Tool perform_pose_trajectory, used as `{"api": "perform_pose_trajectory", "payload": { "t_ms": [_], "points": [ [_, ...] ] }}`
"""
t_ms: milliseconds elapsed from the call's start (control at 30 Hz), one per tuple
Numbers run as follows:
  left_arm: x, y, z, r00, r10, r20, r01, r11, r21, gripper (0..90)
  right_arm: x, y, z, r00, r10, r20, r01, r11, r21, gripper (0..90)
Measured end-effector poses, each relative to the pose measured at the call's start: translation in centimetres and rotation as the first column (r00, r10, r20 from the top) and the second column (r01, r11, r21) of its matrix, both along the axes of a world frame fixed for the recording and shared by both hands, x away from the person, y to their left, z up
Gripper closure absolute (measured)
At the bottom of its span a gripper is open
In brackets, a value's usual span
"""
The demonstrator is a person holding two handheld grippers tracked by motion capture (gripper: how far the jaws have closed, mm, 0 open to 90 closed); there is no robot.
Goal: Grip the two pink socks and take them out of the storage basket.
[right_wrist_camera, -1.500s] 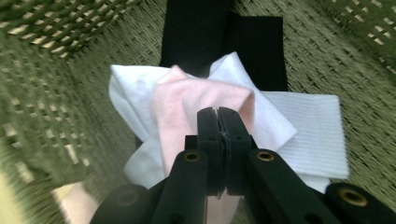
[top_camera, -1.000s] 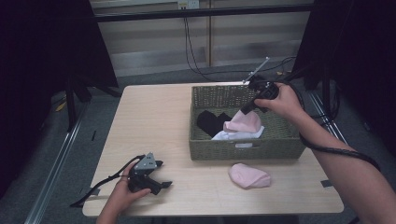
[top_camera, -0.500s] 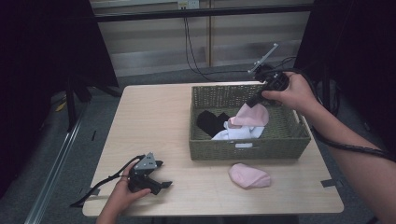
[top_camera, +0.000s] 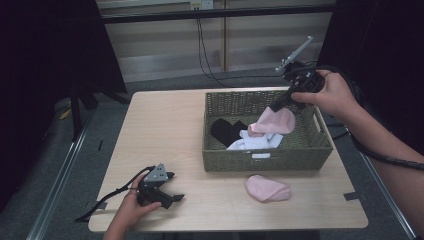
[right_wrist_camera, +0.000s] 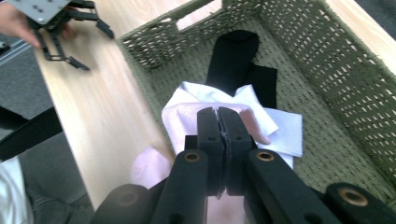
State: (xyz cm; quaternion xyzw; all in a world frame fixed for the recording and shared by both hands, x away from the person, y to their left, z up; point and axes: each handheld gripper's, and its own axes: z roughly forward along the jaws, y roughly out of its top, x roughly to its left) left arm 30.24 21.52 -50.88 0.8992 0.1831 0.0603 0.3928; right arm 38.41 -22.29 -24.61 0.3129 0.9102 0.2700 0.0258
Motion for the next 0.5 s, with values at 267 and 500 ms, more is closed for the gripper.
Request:
{"api": "perform_pose_trajectory", "payload": {
  "t_ms": [267, 500],
  "points": [
    [0.0, 0.0, 0.0, 1.0, 0.0, 0.0, 0.0, 1.0, 0.0, 12.1, -1.4, 0.1, 1.0, 0.9987, 0.051, -0.003, -0.052, 0.999, -0.009, 87.9],
    [0.0, 0.0, 0.0, 1.0, 0.001, 0.001, -0.001, 1.0, 0.004, 12.2, -2.9, 0.5, 1.9, 0.995, 0.099, 0.015, -0.099, 0.995, 0.017, 87.7]
  ]
}}
